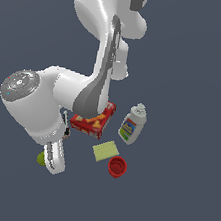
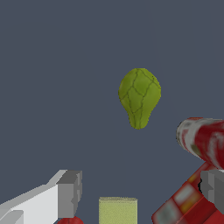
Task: Pick up a designated object from a clutter of objects.
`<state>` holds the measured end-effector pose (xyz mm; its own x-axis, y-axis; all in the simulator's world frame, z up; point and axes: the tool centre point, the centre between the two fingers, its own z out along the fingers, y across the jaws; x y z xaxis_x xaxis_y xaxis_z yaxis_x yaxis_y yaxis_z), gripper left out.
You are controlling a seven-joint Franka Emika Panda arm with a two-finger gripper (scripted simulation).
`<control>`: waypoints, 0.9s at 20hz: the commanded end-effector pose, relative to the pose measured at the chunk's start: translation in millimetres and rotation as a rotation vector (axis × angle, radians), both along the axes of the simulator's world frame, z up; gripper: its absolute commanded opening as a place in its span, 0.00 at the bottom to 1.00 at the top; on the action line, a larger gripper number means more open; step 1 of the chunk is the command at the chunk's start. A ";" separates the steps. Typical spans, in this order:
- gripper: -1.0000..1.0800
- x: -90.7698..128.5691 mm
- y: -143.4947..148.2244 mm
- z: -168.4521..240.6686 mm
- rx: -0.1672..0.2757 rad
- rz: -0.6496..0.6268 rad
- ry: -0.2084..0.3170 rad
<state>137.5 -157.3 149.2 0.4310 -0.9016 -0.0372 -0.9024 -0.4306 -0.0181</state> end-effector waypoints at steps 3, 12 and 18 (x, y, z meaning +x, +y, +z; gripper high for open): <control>0.96 6.3 -27.8 -24.8 -0.016 -0.138 0.004; 0.96 10.2 -59.2 -54.0 -0.038 -0.291 0.007; 0.96 10.0 -63.0 -57.8 -0.040 -0.308 0.008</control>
<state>147.3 -220.5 91.1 0.1372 -0.9905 -0.0011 -0.9905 -0.1372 0.0013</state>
